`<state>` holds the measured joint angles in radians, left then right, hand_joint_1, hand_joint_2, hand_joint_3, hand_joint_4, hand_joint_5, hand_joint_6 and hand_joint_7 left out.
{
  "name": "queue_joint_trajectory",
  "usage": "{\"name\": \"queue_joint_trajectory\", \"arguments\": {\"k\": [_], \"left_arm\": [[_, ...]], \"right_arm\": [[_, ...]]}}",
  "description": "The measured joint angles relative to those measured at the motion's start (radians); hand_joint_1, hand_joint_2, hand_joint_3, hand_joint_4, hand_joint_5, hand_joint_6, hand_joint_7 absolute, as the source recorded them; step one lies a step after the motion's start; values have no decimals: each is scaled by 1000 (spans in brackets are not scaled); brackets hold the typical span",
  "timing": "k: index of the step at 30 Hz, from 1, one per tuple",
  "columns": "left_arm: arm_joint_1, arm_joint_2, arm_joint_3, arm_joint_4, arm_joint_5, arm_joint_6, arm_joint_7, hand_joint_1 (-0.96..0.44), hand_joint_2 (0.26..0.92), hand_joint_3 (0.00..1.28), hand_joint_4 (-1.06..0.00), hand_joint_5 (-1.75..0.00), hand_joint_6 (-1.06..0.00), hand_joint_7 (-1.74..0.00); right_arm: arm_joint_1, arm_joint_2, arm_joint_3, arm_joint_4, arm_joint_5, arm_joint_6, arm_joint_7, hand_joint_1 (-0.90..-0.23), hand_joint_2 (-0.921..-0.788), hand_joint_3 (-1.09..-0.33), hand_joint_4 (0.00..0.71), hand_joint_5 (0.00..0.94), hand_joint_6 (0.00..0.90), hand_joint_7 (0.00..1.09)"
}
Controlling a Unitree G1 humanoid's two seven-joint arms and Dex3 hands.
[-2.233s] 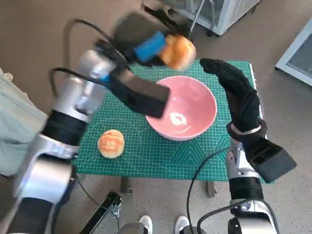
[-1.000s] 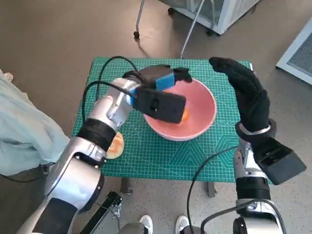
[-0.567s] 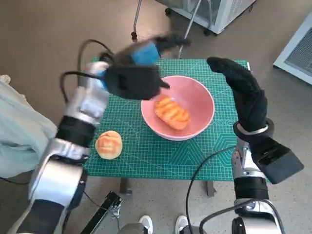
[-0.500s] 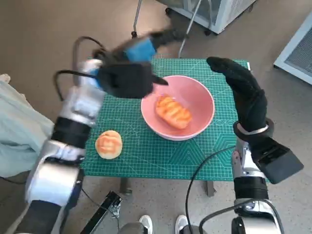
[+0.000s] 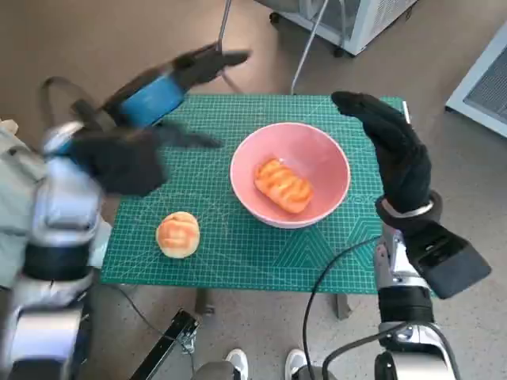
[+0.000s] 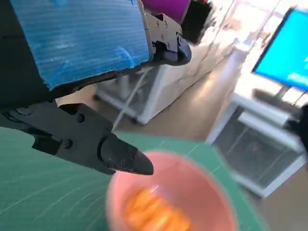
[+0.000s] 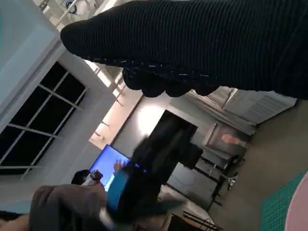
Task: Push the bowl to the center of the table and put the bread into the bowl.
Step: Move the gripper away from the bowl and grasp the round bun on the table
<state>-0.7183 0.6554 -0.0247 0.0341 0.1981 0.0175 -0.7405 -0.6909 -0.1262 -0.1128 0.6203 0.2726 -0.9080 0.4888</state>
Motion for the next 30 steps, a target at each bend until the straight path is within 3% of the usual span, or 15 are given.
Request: {"name": "queue_joint_trajectory", "arguments": {"k": [1, 5, 12, 19, 30], "left_arm": [[116, 71, 26, -65, -18, 8, -49, -165, 816, 4, -115, -1, -277, -127], [228, 129, 49, -106, -16, -45, -51, -171, 819, 4, -114, -1, -276, -109], [376, 167, 45, -98, -6, -146, -48, -162, 820, 3, -119, -2, -271, -84], [408, 167, 26, -53, 23, -222, -19, -160, 820, 2, -123, -2, -271, -65], [404, 156, -37, 28, 85, -250, 41, -140, 820, 1, -127, -2, -279, -47]], "right_arm": [[2, 5, 0, -4, 2, 17, -4, -716, -921, -791, 236, 13, -1, 834], [-1, 26, 10, -10, 3, 36, -4, -720, -921, -779, 235, 12, -1, 836], [-1, 27, 8, -25, 19, 57, -3, -722, -921, -769, 232, 12, -1, 851], [-1, 32, 9, -28, 20, 62, 0, -731, -921, -768, 231, 12, -1, 858], [0, 32, 9, -31, 19, 73, 1, -732, -921, -776, 239, 18, -1, 859]]}}
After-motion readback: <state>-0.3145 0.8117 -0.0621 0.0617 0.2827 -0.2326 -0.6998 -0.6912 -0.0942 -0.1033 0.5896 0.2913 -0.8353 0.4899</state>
